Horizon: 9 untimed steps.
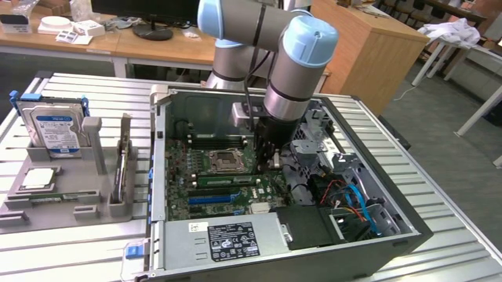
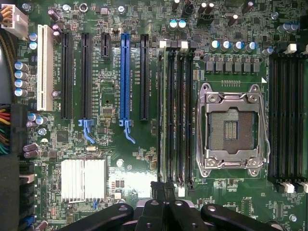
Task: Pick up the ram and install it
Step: 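Press down the ram until it locks into place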
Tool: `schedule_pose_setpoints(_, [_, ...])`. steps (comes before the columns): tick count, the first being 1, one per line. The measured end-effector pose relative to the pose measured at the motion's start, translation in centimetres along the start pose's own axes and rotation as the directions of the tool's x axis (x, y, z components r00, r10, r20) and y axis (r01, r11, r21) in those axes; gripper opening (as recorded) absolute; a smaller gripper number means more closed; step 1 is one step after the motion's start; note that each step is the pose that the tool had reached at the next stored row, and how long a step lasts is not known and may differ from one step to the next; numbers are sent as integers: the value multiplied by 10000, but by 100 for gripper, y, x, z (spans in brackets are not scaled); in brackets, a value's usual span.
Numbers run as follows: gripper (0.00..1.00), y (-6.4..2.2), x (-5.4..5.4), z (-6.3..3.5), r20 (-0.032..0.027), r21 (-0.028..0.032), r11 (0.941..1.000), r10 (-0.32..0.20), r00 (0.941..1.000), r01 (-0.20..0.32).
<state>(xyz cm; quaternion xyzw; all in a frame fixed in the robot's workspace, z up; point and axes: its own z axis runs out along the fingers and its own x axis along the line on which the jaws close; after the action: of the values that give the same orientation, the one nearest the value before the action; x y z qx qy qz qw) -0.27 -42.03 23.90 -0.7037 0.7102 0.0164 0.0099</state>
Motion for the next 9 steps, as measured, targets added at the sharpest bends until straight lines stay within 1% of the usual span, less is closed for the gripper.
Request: schedule_pose_setpoints(9, [11, 0, 1, 17, -1, 0, 10000, 0, 10000, 0])
